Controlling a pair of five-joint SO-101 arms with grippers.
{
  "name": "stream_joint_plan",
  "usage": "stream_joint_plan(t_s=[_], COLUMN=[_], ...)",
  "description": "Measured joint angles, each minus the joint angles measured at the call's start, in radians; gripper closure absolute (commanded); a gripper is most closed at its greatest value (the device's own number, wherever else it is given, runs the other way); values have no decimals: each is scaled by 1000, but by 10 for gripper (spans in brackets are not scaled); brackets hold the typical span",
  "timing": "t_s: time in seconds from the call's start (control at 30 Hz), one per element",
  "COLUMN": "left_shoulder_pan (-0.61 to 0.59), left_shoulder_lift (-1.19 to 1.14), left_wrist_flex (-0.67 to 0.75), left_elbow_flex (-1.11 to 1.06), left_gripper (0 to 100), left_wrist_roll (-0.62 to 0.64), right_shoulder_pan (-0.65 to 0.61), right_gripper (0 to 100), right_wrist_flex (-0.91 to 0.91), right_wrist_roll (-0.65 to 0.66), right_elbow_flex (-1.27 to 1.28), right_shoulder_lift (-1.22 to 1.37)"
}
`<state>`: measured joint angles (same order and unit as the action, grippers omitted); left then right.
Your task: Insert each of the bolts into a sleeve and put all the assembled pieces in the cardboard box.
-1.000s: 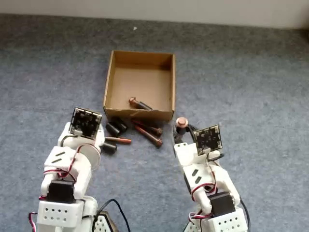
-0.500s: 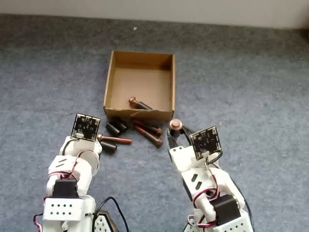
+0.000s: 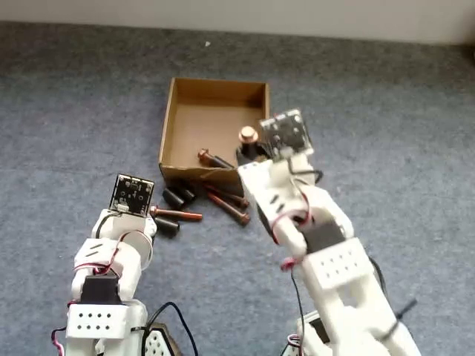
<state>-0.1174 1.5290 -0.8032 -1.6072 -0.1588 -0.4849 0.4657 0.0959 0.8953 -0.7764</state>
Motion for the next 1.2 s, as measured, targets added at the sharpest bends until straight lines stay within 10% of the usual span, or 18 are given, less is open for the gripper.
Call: stream_joint_plan(t_s=[0.5, 1.2], left_shoulder_pan=[0, -198], left_shoulder_lift=[0, 106], left_wrist_flex=[0, 0], left_elbow_flex=[0, 0], left_gripper=[989, 990], left_wrist_roll=[0, 0], right_shoulder_pan=[5, -80], right_gripper=[914, 866], right_wrist_flex=[-169, 221], right_wrist_roll=[0, 2], right_elbow_flex=[-296, -322], right_shoulder_lift=[753, 434])
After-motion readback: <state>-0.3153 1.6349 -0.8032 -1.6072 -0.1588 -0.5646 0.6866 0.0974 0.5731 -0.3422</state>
